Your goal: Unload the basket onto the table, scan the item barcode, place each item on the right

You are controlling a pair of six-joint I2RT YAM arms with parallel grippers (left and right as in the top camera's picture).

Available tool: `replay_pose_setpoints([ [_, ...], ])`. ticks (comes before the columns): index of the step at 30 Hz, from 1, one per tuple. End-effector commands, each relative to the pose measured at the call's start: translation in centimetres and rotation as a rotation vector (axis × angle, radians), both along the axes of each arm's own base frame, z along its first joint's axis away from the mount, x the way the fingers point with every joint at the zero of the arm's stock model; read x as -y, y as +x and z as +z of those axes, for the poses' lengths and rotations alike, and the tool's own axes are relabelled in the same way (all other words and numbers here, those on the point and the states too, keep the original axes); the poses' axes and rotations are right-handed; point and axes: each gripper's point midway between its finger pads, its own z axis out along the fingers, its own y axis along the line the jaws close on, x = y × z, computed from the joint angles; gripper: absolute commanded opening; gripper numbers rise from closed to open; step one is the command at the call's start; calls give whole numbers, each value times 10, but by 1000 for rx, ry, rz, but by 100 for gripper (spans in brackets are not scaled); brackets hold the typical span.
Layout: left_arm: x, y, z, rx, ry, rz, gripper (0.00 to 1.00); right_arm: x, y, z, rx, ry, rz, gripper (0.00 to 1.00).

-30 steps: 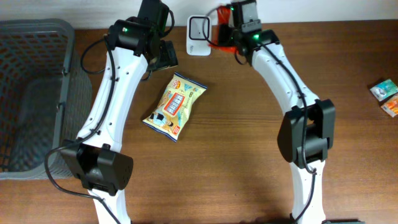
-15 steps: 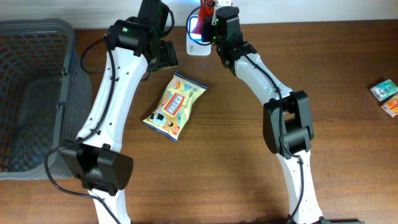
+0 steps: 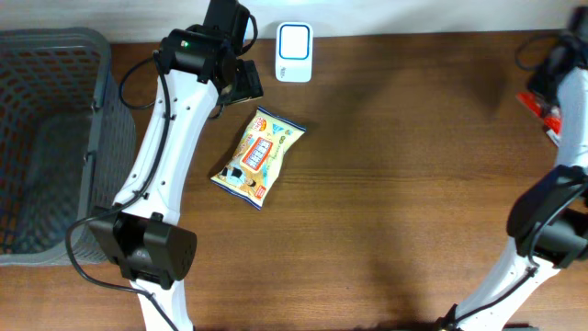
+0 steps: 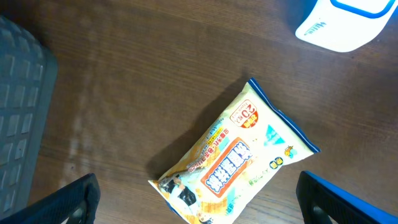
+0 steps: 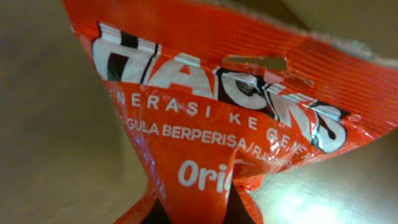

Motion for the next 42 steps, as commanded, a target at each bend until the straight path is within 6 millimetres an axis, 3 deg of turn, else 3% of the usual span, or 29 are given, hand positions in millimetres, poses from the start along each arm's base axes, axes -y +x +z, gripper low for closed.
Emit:
replay_pose_setpoints([
  [1, 0, -1, 8, 17, -7, -6, 99, 30, -28, -30, -58, 10, -72, 41],
  [2, 0, -1, 8, 17, -7, -6, 99, 35, -33, -36, -65, 14, -85, 53],
  [3, 0, -1, 8, 17, -7, -6, 99, 40, -42, -48, -81, 23, -102, 57],
  [5, 0, -1, 8, 17, -7, -6, 99, 34, -42, -64, -80, 60, -86, 84],
  [6, 0, -1, 8, 17, -7, -6, 99, 21, -35, -70, -53, 128, -46, 89],
  [8, 0, -1, 8, 17, -7, -6, 99, -19, -8, -74, 57, 332, 87, 89],
  [9, 0, -1, 8, 17, -7, -6, 99, -56, 12, -68, 146, 483, 198, 87],
  [10, 0, -1, 8, 17, -7, -6, 99, -106, 33, -55, 236, 655, 341, 87],
  [11, 0, -1, 8, 17, -7, -6, 99, -137, 42, -47, 270, 745, 424, 87],
  [15, 0, -1, 8, 17, -7, -6, 99, -255, 44, -49, 156, 870, 621, 86],
  [17, 0, -1, 8, 17, -7, -6, 99, -313, 42, -53, 96, 868, 764, 98],
  [18, 0, -1, 8, 17, -7, -6, 99, -355, 41, -59, 63, 872, 844, 99],
  [20, 0, -1, 8, 17, -7, -6, 99, -413, 38, -72, 30, 875, 956, 99],
  [23, 0, -1, 8, 17, -7, -6, 99, -481, 31, -103, -17, 907, 1031, 99],
  [25, 0, -1, 8, 17, -7, -6, 99, -514, 28, -126, -32, 931, 1053, 99],
  [27, 0, -1, 8, 17, -7, -6, 99, -536, 25, -139, -36, 929, 1098, 100],
  [31, 0, -1, 8, 17, -7, -6, 99, -553, 17, -153, -64, 905, 1123, 78],
  [33, 1, -1, 8, 17, -7, -7, 99, -552, 17, -156, -70, 881, 1115, 35],
  [35, 0, -1, 8, 17, -7, -6, 99, -550, 17, -156, -71, 884, 1113, 4],
  [38, 0, -1, 8, 17, -7, -6, 99, -523, 23, -135, -65, 885, 1058, 4],
  [41, 0, -1, 8, 17, -7, -6, 99, -472, 35, -80, 9, 833, 981, 4],
  [42, 0, -1, 8, 17, -7, -6, 99, -445, 39, -57, 38, 773, 934, 4],
])
